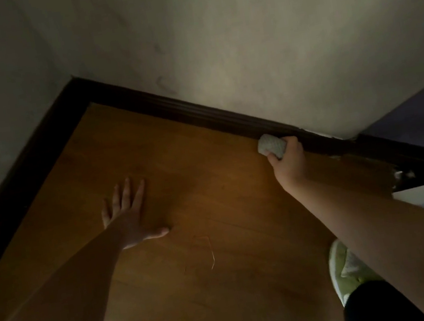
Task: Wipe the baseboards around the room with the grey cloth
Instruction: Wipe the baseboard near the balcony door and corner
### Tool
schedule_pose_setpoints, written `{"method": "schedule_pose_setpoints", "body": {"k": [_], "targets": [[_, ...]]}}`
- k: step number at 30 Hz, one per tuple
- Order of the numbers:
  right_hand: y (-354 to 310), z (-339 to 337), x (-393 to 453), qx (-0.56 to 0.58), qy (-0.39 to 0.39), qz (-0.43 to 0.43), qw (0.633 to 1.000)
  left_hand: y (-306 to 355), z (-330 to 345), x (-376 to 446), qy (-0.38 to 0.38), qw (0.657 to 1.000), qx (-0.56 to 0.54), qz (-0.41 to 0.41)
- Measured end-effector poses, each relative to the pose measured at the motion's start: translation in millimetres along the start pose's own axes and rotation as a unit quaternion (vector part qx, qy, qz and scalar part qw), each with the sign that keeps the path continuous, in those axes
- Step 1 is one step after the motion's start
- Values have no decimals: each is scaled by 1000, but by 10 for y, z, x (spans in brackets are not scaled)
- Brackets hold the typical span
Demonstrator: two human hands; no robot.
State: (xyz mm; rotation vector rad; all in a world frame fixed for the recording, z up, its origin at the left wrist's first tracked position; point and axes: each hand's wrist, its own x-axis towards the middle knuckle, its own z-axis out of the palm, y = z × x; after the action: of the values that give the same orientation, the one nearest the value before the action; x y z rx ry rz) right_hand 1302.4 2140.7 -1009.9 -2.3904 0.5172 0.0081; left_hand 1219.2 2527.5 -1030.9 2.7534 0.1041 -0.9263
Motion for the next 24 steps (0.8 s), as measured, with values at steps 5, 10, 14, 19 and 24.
{"method": "schedule_pose_setpoints", "body": {"k": [5,10,14,19,24], "targets": [[269,-244,59,-18,8,10,1000,20,-8,48,17,1000,0,-2],[504,-401,13,-20,12,43,999,15,46,61,14,1000,3,6],[415,-438,63,-40,-6,57,998,-18,30,32,7,1000,11,-1],[298,-470,39,-35,-19,63,997,192,-87,-73,14,990,130,58],[296,-495,14,-17,-9,67,998,1437,96,-193,-45,958,162,233]]}}
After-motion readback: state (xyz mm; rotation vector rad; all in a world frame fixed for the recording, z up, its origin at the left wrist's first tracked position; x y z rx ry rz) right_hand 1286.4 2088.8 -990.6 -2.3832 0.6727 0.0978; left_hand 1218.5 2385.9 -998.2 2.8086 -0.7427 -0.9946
